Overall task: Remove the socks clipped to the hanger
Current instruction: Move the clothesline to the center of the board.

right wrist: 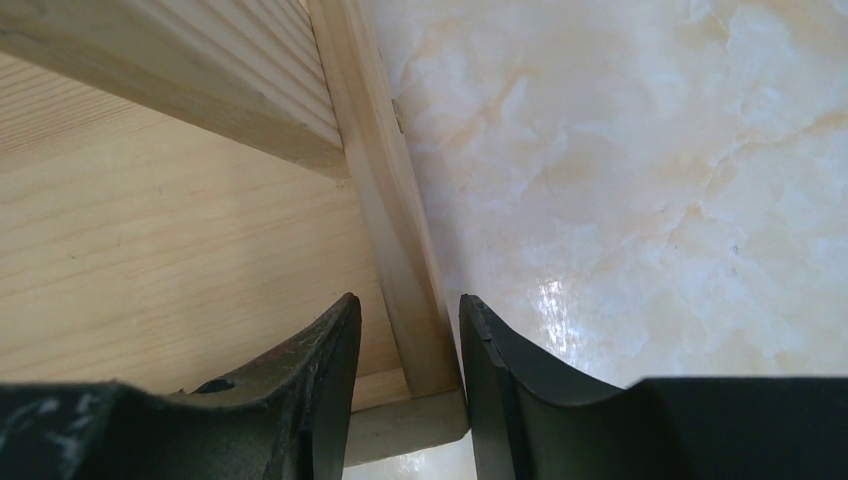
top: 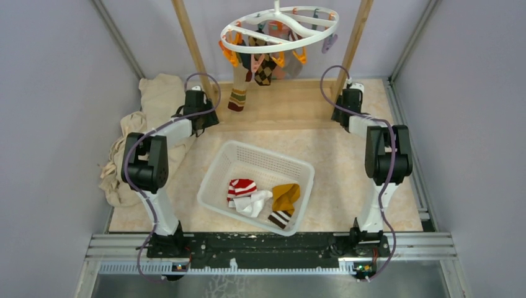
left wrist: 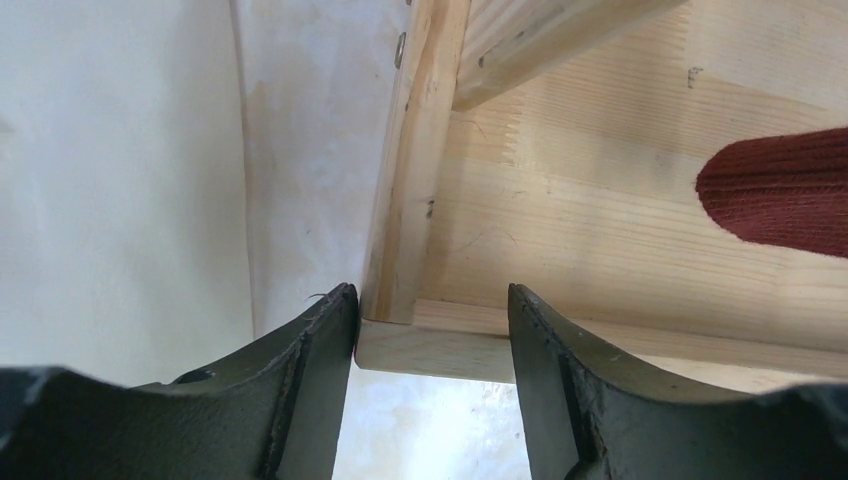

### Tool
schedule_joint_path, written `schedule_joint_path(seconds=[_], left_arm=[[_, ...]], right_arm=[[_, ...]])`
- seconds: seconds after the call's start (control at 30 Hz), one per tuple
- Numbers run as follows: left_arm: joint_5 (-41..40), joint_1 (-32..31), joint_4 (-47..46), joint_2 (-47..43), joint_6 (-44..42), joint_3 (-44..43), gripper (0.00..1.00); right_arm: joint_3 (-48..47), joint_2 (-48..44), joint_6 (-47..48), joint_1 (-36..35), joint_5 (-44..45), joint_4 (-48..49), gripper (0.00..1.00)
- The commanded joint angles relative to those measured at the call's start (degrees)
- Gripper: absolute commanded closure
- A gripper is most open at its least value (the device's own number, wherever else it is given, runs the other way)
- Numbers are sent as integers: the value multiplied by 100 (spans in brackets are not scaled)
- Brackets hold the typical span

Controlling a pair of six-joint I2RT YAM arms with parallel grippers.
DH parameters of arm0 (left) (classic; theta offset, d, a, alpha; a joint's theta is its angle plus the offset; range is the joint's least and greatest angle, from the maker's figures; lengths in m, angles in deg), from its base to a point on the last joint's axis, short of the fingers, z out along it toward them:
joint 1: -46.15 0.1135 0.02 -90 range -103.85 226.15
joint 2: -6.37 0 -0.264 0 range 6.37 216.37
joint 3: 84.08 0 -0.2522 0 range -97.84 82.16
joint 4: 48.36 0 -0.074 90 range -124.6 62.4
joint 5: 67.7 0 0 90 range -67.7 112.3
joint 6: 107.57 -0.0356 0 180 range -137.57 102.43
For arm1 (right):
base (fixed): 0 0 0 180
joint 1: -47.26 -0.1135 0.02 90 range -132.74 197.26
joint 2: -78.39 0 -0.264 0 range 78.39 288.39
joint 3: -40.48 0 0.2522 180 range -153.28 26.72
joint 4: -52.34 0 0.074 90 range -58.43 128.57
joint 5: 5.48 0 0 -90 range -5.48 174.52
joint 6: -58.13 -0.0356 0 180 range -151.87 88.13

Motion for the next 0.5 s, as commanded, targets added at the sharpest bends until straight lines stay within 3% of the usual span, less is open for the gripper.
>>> schedule_joint_path(seconds=[0.0,0.47], left_arm=[[80,13,493,-260,57,303,37],[294,-81,530,-1458,436,1337,36]], right_arm=[[397,-280,-15,24,-66,-613,60],[1510,-1407,-143,-218,-103,-824,61]])
